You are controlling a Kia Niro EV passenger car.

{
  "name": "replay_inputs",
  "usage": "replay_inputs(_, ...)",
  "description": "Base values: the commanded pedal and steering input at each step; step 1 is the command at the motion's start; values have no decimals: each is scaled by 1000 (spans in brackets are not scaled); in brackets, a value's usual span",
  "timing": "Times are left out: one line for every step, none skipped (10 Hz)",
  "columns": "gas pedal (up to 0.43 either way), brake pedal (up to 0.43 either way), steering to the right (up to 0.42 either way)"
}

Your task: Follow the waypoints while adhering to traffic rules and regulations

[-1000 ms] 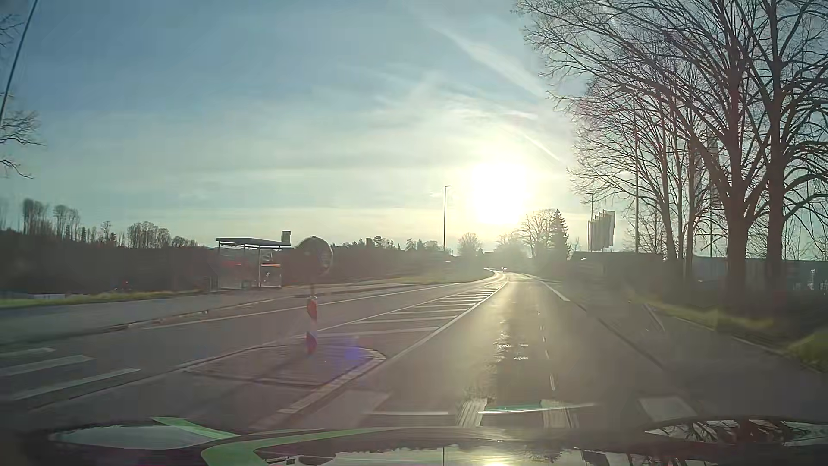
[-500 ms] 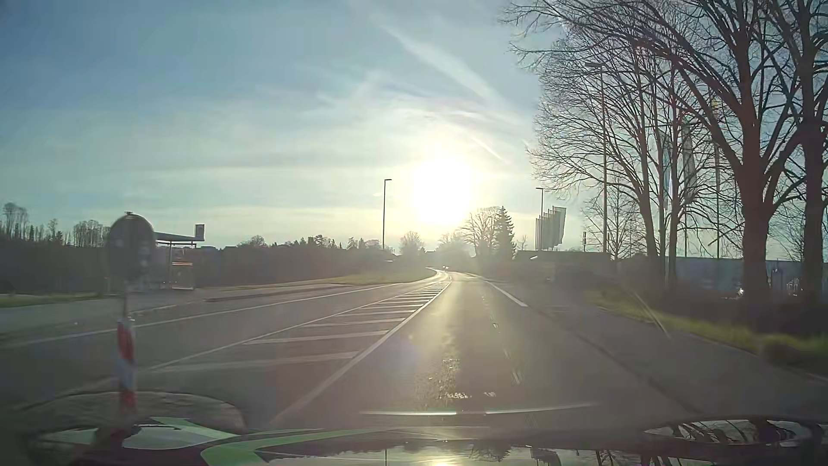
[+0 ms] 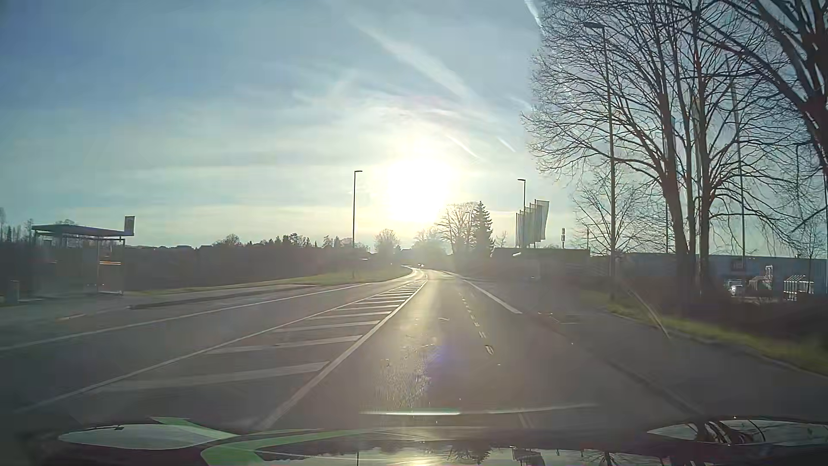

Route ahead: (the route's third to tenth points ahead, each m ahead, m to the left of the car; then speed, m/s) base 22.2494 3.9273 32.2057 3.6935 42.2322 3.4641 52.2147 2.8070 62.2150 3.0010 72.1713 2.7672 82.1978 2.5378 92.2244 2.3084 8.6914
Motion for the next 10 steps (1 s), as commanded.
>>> replay_inputs(370, 0, 18)
replay_inputs(370, 0, 19)
replay_inputs(370, 0, 18)
replay_inputs(370, 0, 18)
replay_inputs(370, 0, 16)
replay_inputs(370, 0, 13)
replay_inputs(370, 0, 7)
replay_inputs(370, 0, 5)
replay_inputs(370, 0, 5)
replay_inputs(358, 0, 4)
